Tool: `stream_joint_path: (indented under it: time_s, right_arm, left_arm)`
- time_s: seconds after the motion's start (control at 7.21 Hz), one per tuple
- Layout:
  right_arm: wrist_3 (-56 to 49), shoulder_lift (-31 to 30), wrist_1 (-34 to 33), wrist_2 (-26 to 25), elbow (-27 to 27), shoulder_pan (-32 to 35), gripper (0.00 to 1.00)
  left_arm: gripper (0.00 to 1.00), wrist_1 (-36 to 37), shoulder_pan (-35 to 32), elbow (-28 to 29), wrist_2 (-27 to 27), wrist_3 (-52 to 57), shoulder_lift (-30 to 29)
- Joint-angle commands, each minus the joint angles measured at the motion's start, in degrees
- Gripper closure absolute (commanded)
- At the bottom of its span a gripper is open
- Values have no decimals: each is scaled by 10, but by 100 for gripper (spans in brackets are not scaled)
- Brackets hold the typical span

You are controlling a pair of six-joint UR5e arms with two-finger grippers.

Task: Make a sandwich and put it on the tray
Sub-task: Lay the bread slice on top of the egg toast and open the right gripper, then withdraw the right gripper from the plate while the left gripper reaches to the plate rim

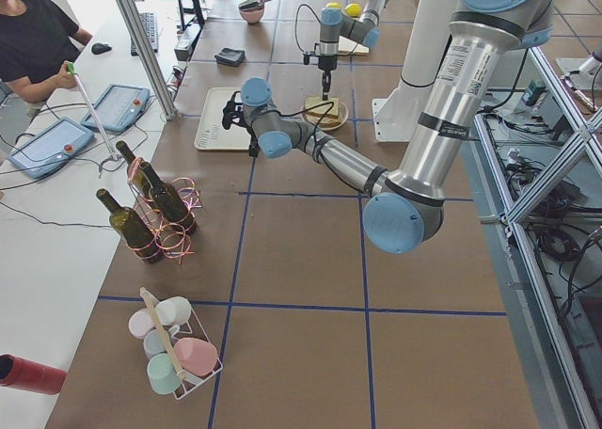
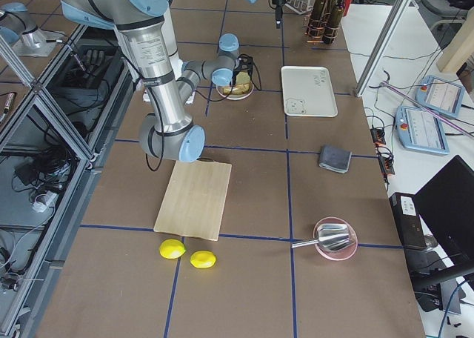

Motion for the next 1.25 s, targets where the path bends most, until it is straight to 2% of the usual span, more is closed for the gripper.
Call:
stream_joint_path:
  time_s: [0.0,0.14,0.28,0.69,0.83,0.97,1.11]
  right_arm:
    - [-1,0,-4,4,3,10,0]
    - [-1,0,-16,12,8,25,0]
    - [-1,0,-56,14,26,38,0]
    - [-52,-7,-181,68,47,129,0]
    - [-99,-7,-218,73,49,155,0]
    - [-143,-17,-247,73,65,174,0]
    - [-194,-27,-269,83,76,194,0]
  left_arm:
    - [0,0,1,0,0,0,-1]
    - [0,0,3,-1,1,-6,-3]
    - [0,-1,23,-8,2,-44,-8]
    - [0,4,160,-62,129,-187,-17]
    - [2,52,207,-72,174,-201,-28]
    - [10,118,232,-75,204,-203,-62]
    - [16,136,264,-78,232,-218,-67]
